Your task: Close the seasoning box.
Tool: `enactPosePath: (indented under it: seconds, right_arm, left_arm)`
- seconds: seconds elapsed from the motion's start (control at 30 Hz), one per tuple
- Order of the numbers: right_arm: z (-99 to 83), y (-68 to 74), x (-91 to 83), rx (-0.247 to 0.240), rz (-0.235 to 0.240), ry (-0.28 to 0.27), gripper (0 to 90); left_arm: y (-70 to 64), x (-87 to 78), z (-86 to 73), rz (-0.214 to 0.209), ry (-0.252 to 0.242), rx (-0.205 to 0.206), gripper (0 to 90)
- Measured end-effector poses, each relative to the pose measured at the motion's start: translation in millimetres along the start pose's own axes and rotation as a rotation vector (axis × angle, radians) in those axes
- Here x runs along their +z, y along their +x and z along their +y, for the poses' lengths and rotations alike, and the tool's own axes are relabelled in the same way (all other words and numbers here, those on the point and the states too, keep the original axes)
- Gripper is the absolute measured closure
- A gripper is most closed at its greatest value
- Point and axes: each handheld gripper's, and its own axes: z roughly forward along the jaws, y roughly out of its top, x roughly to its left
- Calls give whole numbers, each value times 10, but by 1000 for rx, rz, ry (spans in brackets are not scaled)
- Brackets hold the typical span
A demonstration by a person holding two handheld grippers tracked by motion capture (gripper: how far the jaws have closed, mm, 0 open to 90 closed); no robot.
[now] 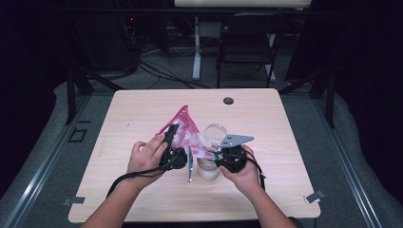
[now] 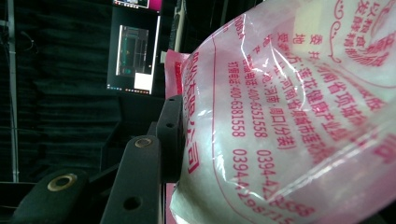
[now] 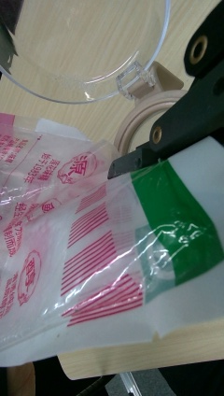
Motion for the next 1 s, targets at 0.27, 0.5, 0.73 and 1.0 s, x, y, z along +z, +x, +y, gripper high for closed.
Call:
enactPosePath:
  seconds: [0.27, 0.5, 0.73, 1.0]
  right_arm:
    - [1, -3, -4, 0, 1, -3, 900]
    - [0, -3, -5, 1, -4, -3, 900]
    - [-1, -11, -16, 3, -2, -4, 900]
    - [-3, -18, -29, 3, 1, -1, 900]
  left_arm:
    - [11, -1, 6, 5, -7, 4, 636]
    - [11, -1, 12, -3, -1, 8, 636]
    - [20, -7, 35, 4, -5, 17, 636]
    - [33, 3, 45, 2, -9, 29, 635]
